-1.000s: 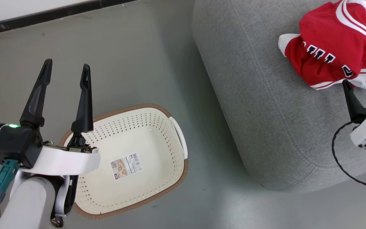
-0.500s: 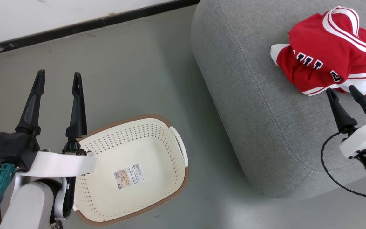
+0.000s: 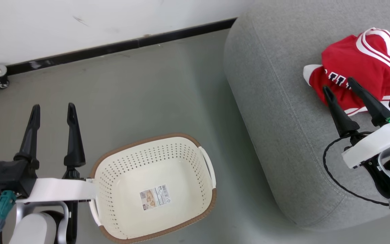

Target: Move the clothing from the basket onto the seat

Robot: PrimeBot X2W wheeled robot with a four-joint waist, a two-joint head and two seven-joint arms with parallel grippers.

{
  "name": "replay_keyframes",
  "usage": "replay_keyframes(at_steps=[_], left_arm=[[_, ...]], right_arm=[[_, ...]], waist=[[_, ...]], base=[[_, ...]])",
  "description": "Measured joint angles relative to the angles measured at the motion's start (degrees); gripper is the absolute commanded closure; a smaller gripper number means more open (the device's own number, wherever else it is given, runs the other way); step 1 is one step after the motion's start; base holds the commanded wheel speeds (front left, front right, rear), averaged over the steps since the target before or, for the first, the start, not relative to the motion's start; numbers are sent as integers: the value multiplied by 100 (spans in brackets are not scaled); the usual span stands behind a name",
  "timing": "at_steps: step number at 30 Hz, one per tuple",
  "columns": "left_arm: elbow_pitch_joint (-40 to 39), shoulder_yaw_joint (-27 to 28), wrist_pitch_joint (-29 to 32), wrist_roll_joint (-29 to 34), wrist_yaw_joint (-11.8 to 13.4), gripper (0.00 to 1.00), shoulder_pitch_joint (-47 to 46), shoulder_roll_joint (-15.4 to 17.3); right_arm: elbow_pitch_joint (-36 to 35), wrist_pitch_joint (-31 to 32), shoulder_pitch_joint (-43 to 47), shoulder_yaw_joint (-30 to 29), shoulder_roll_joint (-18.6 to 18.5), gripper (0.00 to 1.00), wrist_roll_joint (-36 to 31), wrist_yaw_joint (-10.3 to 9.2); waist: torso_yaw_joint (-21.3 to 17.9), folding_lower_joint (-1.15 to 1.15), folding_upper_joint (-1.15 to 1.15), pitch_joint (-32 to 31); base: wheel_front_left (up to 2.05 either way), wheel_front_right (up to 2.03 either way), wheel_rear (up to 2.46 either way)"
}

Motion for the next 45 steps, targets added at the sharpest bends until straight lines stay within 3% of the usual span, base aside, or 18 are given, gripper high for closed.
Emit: replay_keyframes(at_steps=[13,31,45], left_arm=[[246,91,-43,-52,136,0,482,-177],[592,-100,-51,-101,80,0,774,-414],[893,-292,-69,-44,-20,0,1004,-480]], right_arm=[[-159,-339,-120,48,123,0,-883,0],[23,-644,681,-612,1104,0,-1332,0],[59,-695,1411,-971,1573,0,-1936,0]], waist=[[523,0,0,-491],[1057,0,0,-1146],[1284,0,0,-1561]], base=[[0,0,0],[0,0,0],[0,0,0]])
